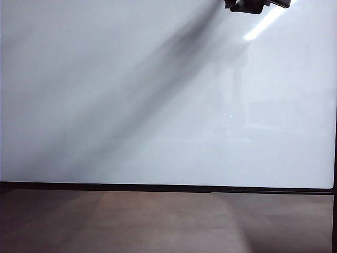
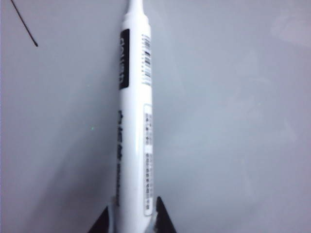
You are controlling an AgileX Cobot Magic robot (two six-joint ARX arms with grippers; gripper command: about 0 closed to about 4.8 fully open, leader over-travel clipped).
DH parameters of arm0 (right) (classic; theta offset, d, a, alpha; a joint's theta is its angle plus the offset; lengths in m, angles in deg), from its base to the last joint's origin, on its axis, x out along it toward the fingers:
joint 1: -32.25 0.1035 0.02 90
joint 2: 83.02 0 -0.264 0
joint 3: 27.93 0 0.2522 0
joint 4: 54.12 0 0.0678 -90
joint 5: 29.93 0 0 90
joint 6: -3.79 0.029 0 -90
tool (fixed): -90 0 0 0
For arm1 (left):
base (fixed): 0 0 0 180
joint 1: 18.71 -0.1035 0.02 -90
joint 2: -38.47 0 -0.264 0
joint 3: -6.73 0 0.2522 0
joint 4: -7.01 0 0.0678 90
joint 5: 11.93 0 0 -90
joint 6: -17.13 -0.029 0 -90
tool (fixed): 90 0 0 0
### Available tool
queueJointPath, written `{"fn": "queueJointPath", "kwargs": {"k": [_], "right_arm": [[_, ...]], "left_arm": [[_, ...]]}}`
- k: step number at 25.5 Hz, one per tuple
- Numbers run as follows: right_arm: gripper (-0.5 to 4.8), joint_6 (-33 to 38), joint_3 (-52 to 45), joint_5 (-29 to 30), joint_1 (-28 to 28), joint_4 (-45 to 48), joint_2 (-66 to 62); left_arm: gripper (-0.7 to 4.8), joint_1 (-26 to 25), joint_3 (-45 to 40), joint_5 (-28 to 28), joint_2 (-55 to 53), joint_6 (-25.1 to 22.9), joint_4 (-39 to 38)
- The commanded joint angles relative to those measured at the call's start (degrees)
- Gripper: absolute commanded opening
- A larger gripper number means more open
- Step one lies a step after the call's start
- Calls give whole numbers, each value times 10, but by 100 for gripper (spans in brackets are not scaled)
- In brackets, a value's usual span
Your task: Reach to the right to find the marker pen, pick it up, and write the number 17 on the whiteboard.
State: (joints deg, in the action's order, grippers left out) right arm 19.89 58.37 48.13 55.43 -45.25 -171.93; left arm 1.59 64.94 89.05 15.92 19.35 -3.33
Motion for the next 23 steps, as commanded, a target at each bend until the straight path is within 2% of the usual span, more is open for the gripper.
{"fn": "queueJointPath", "kwargs": {"k": [1,10,15,19,23], "right_arm": [[-6,4,2,3,0,-9,-1],[-6,4,2,0,3,-19,33],[-6,2,2,2,3,-61,67],[-6,-23,-23,-12,35,-60,110],[-6,-28,-75,-38,57,-61,177]], "left_arm": [[-5,-1,1,2,0,-1,5],[-5,-1,1,2,3,-1,4],[-5,-1,1,2,8,-1,2],[-5,-3,-7,2,19,-1,1],[-5,-43,-41,3,44,-1,0]]}}
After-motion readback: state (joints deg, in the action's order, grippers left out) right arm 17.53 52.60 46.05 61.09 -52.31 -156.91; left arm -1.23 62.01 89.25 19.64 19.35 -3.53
